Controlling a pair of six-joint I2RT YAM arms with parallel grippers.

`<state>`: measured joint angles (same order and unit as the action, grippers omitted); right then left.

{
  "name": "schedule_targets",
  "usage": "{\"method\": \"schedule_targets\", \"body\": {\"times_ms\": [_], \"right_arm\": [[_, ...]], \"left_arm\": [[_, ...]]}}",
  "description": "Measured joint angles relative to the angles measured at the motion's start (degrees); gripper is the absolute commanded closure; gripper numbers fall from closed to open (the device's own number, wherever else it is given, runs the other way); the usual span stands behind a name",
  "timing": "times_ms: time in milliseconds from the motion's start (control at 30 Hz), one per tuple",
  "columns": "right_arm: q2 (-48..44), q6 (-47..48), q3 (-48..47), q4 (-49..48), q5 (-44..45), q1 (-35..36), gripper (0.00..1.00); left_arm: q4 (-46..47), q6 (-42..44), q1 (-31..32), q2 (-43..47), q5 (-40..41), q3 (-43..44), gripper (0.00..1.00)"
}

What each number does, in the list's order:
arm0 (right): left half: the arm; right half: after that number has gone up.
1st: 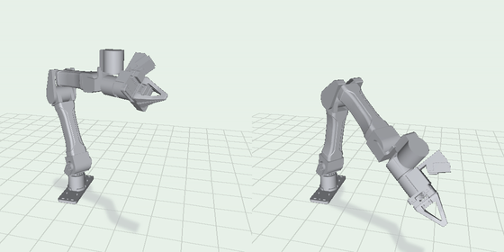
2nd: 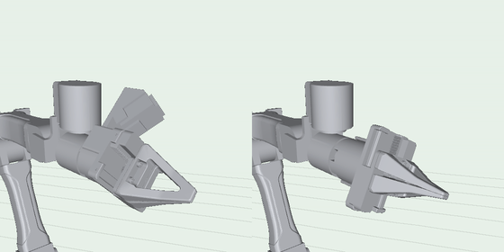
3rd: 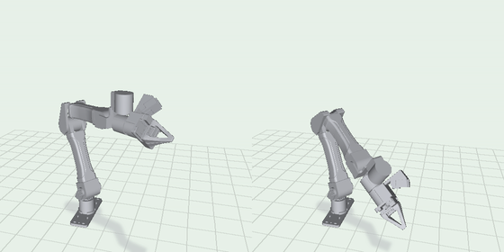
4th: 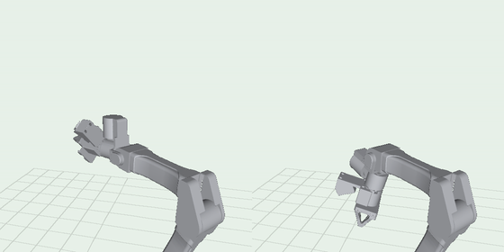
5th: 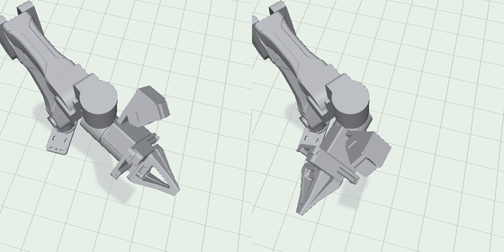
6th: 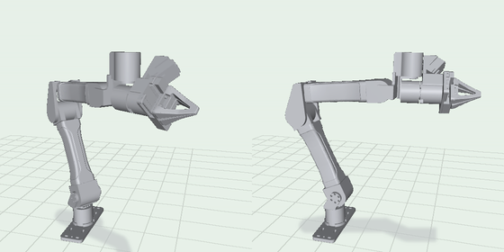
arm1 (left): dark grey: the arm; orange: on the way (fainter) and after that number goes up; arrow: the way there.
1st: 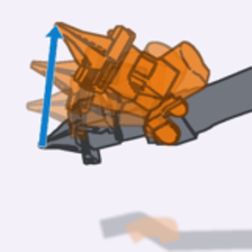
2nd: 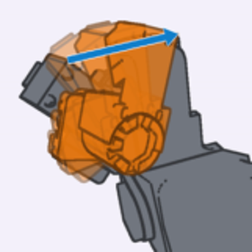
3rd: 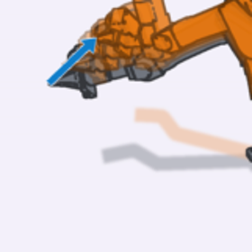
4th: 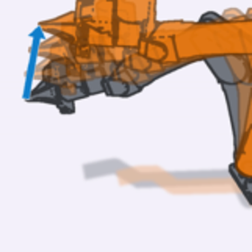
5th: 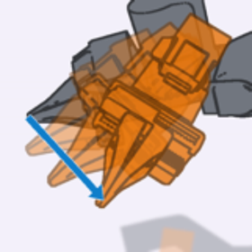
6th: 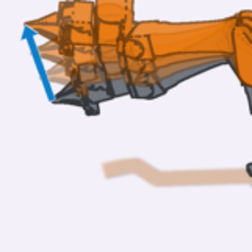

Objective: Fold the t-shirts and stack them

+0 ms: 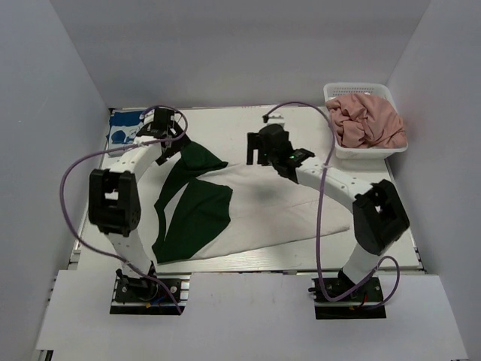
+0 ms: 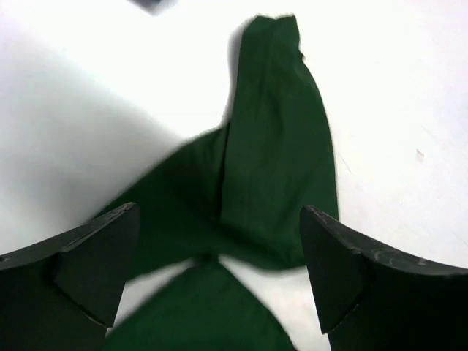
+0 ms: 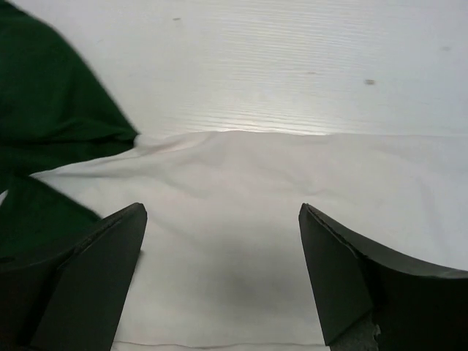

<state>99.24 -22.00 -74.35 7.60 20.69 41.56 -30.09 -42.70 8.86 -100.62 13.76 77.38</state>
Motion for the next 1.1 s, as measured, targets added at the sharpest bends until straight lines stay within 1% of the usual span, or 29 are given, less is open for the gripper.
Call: {"method": "schedule_targets", "body": {"times_ms": [33, 67, 200, 300, 367, 467, 500, 600, 633, 733, 767, 800, 867, 900, 933, 967, 1100], "right_arm": [[-1.42, 0.04, 1.01, 0.13, 0.31, -1.51, 0.1], [-2.49, 0.11, 1.88, 0.17, 0.46, -2.54, 0.1], [-5.07, 0.22, 4.15, 2.29, 1.2, -6.03, 0.1], [-5.14, 0.09, 4.7, 3.5, 1.07, -8.85, 0.1], [-5.11, -0.09, 4.81, 4.68, 0.48, -10.56, 0.1], [-5.07, -0.33, 4.83, 5.6, -0.74, -13.0, 0.1], [-5.03, -0.39, 4.83, 5.79, -1.16, -13.75, 0.1], [-4.96, -0.5, 4.83, 6.19, -1.86, -15.45, 0.1], [-4.94, -0.48, 4.83, 6.21, -1.99, -15.85, 0.1], [-4.87, -0.46, 4.83, 6.56, -1.99, -17.14, 0.1], [-4.87, -0.42, 4.83, 6.71, -1.99, -17.55, 0.1], [-4.85, -0.31, 4.83, 6.97, -1.97, -18.1, 0.1], [-4.79, -0.22, 4.83, 7.45, -1.66, -19.19, 0.1], [-4.63, 0.0, 4.81, 7.56, -1.27, -19.67, 0.1], [-4.35, 0.15, 4.79, 7.58, -0.81, -20.17, 0.1], [-3.93, 0.42, 4.68, 7.72, -0.04, -20.57, 0.1], [1.38, 1.7, 0.76, 9.57, 3.89, -21.81, 0.1]], "left_arm": [[-0.02, 0.72, -0.26, -3.23, 0.22, 2.36, 0.05], [-0.17, 1.33, -0.52, -6.05, 0.26, 4.48, 0.07], [-0.31, 3.8, -1.27, -16.24, 0.37, 11.47, 0.14], [-0.11, 5.42, -1.68, -21.11, 0.2, 14.58, 0.18], [0.33, 6.03, -1.81, -22.77, 0.13, 15.52, 0.23], [2.38, 6.84, -2.01, -23.74, -0.31, 15.82, 0.27], [2.89, 6.99, -2.08, -23.82, -0.39, 16.0, 0.34], [4.46, 7.54, -2.32, -24.52, -0.76, 16.9, 0.43], [5.16, 7.76, -2.34, -24.92, -0.92, 17.4, 0.43], [6.64, 8.33, -2.38, -26.18, -1.31, 18.45, 0.47], [7.15, 8.44, -2.38, -26.56, -1.33, 18.64, 0.5], [7.89, 8.7, -2.38, -27.1, -1.38, 18.78, 0.57], [8.7, 9.03, -2.38, -28.04, -1.6, 19.89, 0.67], [8.83, 9.11, -2.38, -28.59, -1.7, 20.63, 0.85], [8.74, 8.98, -2.38, -29.14, -1.81, 21.4, 0.95], [8.52, 9.14, -2.38, -29.59, -1.92, 22.16, 1.0], [6.73, 10.19, -2.38, -30.62, -2.08, 25.03, 1.0]]}}
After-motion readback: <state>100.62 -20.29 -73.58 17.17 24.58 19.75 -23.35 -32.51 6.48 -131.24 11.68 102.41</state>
